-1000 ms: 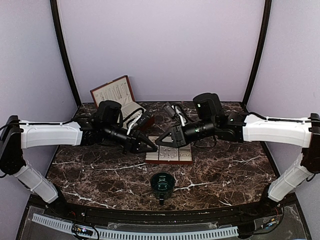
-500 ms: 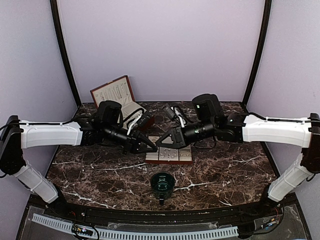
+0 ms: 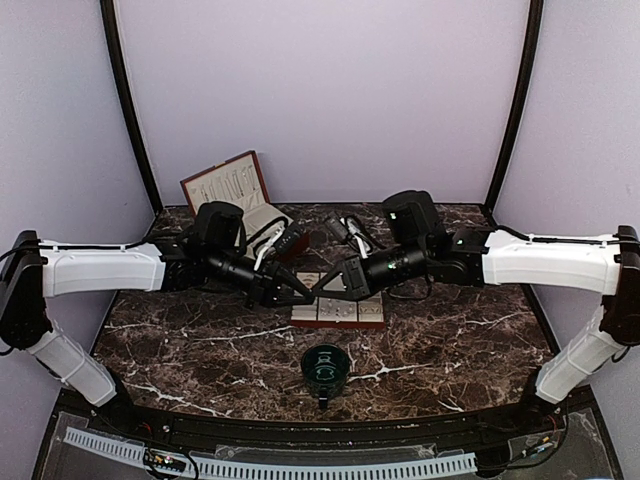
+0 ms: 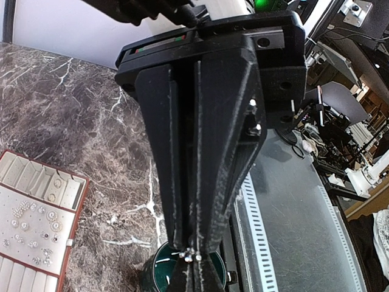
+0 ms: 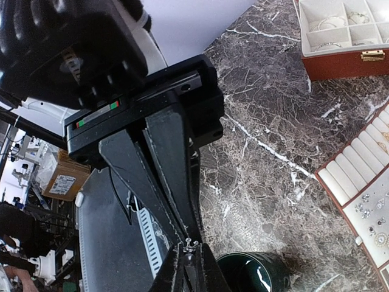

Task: Organize the mixed jewelry
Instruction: Pass from the left arm to the right

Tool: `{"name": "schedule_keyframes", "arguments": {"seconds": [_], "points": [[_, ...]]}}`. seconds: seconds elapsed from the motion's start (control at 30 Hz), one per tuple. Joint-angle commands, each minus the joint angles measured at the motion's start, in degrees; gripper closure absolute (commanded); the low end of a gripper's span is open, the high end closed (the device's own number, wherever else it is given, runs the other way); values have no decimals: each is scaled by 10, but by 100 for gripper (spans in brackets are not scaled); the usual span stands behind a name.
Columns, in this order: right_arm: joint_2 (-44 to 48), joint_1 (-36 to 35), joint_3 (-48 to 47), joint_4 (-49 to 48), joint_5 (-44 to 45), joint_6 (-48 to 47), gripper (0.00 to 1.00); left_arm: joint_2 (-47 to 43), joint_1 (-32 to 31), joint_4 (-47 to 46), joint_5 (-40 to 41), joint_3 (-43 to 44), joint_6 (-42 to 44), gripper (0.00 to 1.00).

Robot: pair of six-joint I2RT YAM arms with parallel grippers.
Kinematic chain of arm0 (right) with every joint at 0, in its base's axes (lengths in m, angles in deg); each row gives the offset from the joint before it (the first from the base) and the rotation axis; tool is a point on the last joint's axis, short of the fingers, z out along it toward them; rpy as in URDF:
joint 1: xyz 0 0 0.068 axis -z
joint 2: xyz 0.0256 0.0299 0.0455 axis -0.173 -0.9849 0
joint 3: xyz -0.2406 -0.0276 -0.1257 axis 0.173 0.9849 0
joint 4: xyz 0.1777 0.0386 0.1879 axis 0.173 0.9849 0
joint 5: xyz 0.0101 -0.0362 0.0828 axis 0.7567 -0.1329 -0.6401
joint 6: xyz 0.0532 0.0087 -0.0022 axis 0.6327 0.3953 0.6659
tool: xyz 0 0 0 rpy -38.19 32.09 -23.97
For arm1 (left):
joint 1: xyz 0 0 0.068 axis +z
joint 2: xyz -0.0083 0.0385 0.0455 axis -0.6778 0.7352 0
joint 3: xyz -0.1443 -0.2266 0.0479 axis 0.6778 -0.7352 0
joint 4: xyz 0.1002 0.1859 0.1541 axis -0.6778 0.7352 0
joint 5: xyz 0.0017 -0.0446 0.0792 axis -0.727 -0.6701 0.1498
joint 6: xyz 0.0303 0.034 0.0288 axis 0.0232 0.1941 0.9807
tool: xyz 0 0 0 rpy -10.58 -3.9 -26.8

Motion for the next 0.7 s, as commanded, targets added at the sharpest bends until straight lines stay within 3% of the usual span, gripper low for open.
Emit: {"name": "schedule_keyframes", "arguments": {"seconds": [0.0,0.17,0.27,0.47,0.67], "points": [[-3,-6,-6,-11,8,-6,97,-1,1,2,-3,0,11,100],[1,-6,-6,-17,25,-3,100,-1,2,8,5,2,11,98],[12,-6,-10,-9,63,-1,100,-4,1,20,26,6,26,78],[22,-5,-20,40,160,-7,100,-35,5,21,89,-4,31,48],[20,20,-3,69,228,-11,100,-57,50,2,119,-13,-4,38]]}}
